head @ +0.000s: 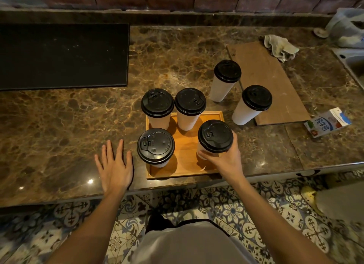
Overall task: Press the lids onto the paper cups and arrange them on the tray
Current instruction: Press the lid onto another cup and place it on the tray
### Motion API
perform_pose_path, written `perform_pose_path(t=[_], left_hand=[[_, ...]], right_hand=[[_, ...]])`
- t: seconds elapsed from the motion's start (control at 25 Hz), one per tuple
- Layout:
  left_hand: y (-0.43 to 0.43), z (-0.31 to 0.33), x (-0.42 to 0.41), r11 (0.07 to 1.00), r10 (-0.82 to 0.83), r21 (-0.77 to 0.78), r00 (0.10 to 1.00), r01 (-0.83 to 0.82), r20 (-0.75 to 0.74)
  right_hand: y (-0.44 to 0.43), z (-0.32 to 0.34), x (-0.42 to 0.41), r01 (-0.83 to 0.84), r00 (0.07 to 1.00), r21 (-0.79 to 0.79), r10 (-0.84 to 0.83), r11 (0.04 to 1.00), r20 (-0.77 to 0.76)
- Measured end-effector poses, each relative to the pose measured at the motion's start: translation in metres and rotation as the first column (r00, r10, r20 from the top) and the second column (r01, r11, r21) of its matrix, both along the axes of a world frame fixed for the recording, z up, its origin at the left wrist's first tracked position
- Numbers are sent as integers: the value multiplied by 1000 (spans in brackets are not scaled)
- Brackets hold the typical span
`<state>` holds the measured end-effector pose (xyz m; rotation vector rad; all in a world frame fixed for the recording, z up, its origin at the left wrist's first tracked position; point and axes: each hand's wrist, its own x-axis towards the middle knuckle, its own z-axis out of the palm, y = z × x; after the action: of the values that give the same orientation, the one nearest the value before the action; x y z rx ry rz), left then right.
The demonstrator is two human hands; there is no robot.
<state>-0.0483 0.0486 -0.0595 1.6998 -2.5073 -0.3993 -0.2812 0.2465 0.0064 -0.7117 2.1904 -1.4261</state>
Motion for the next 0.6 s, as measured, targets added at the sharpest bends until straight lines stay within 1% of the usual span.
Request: perform_pose_path(t=[0.24, 0.6], left_hand=[[-1, -1, -1, 1000, 8, -8, 1000, -8, -21], [-1, 1, 0, 1000, 7, -7, 999, -7, -32]], right_hand=[[-8, -1, 18, -31, 999, -18, 31, 999, -10], [-29, -3, 45, -78, 995, -22, 79, 997, 59]])
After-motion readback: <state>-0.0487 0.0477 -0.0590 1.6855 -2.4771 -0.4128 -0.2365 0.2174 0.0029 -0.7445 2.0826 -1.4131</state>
